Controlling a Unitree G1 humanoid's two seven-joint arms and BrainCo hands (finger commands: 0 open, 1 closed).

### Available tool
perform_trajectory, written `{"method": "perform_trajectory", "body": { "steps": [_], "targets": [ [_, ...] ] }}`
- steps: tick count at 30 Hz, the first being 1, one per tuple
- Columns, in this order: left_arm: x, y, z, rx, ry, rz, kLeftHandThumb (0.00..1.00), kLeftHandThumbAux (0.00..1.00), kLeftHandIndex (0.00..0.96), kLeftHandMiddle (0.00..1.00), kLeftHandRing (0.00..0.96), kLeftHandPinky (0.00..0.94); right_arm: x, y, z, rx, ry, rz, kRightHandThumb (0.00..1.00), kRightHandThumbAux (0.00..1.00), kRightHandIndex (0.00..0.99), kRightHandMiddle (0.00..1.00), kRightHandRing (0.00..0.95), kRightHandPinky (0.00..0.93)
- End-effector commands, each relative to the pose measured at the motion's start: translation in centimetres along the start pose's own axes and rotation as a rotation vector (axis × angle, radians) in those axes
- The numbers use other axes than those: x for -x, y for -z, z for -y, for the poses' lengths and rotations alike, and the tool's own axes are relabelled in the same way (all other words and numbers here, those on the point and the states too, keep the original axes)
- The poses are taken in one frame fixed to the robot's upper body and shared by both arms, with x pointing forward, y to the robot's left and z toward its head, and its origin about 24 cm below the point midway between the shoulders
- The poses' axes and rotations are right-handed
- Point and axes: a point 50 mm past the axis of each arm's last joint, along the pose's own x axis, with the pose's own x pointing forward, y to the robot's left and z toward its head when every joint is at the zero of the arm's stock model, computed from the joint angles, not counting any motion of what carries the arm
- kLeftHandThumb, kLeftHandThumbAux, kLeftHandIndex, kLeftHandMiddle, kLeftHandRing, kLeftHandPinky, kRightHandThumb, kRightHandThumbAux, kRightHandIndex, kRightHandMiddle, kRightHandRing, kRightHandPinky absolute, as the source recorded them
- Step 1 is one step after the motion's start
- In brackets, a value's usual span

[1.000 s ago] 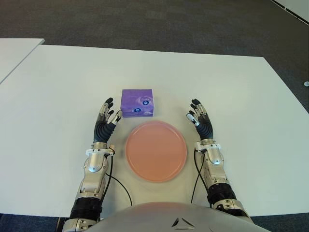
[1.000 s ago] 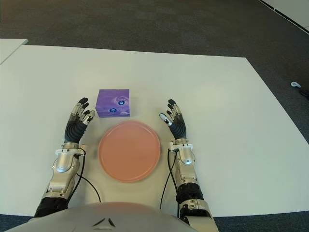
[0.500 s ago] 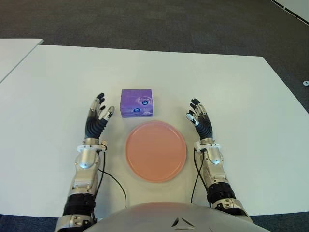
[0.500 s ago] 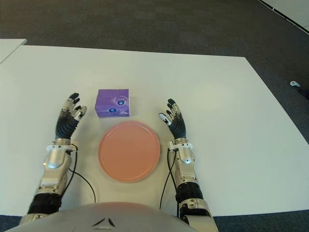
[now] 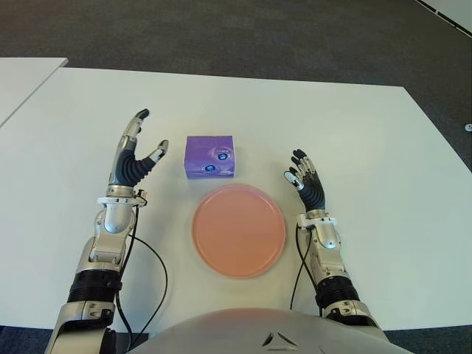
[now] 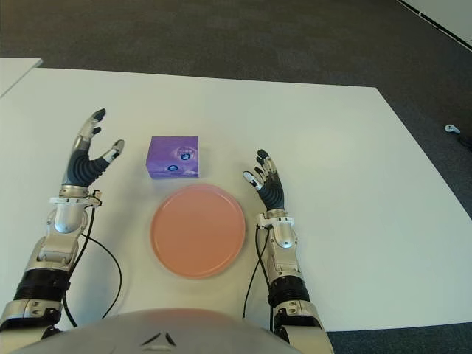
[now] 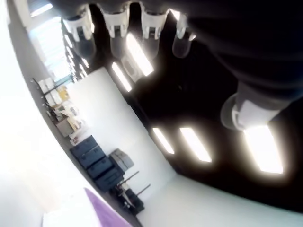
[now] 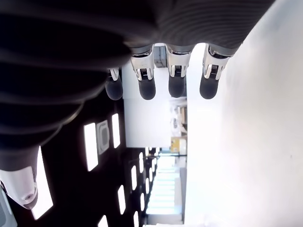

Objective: Put the tissue paper into the plate.

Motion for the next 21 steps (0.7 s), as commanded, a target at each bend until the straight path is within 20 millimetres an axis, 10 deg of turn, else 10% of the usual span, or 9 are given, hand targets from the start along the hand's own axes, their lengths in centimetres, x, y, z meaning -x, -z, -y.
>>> {"method": "perform_trajectory", "body": {
  "steps": [1, 21],
  "targets": [
    [-0.9, 0.0, -0.3, -0.139, 0.053, 0.042, 0.026, 0.440, 0.000, 0.000, 0.000, 0.000, 1.9, 2.7, 0.1, -0.022, 0.016, -0.144, 0.000, 0.542, 0.000, 0.000, 0.000, 0.000],
    [-4.6, 0.3, 1.0, -0.588, 0.292, 0.204, 0.073, 0.350, 0.000, 0.000, 0.000, 0.000, 1.8, 3.3, 0.1, -0.018, 0.017, -0.149, 0.000, 0.543, 0.000, 0.000, 0.000, 0.000]
  ]
}}
